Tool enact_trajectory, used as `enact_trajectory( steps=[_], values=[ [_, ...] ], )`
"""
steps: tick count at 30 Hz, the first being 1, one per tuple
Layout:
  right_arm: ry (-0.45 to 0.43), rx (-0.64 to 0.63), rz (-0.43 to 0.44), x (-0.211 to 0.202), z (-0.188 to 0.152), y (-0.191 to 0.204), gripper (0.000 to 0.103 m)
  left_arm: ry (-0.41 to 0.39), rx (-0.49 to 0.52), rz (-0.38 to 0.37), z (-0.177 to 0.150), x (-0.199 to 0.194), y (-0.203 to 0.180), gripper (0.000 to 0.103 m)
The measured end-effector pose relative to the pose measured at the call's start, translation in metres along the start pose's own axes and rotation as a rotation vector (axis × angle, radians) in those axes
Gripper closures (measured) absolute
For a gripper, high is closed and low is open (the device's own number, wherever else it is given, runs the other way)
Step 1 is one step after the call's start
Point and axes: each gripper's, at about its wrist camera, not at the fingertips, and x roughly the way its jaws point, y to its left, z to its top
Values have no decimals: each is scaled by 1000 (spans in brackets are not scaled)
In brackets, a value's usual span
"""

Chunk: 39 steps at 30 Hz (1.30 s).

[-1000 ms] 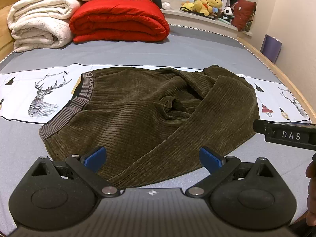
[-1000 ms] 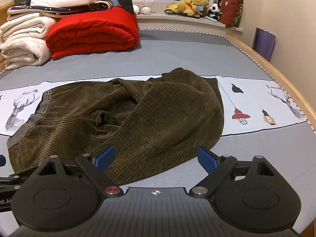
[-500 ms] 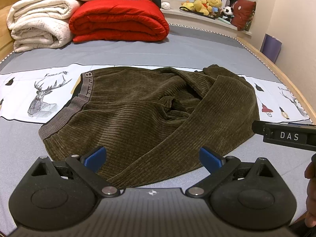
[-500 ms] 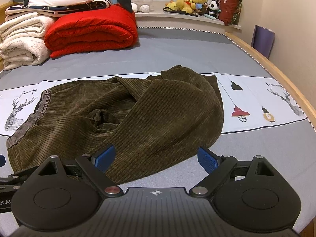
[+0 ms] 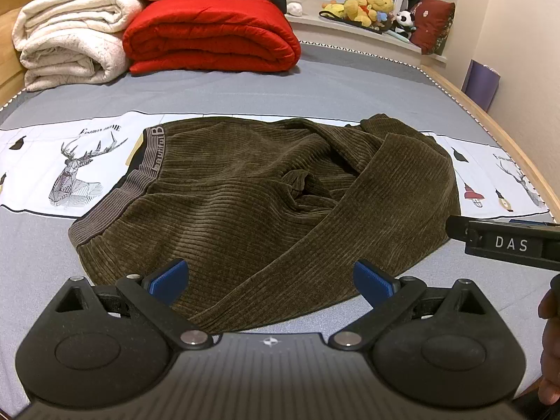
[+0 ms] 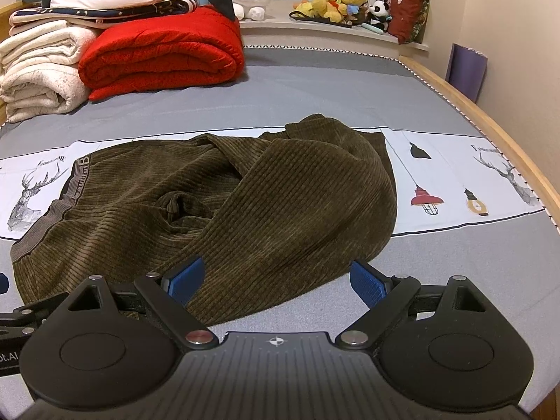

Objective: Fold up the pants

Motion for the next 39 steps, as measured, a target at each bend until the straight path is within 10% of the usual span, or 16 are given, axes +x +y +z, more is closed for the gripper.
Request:
enact_trajectory(
  steps=[20, 23, 27, 36, 39],
  values=[
    [-37, -16, -27, 0, 0, 1, 12, -21, 8, 3, 2, -5, 0, 3],
    [-34, 32, -3, -1, 3, -8, 16, -33, 65, -4, 9, -16, 3, 27],
    [-43, 106, 11, 0, 12, -23, 61, -24, 133, -53, 34, -25, 16, 77],
    [-79, 225, 130, 24, 50, -49, 75, -82, 53, -77, 100, 14, 91, 80],
    [-44, 203, 145, 49, 67, -49, 68, 45, -74, 9, 103, 56, 134, 80]
  ],
)
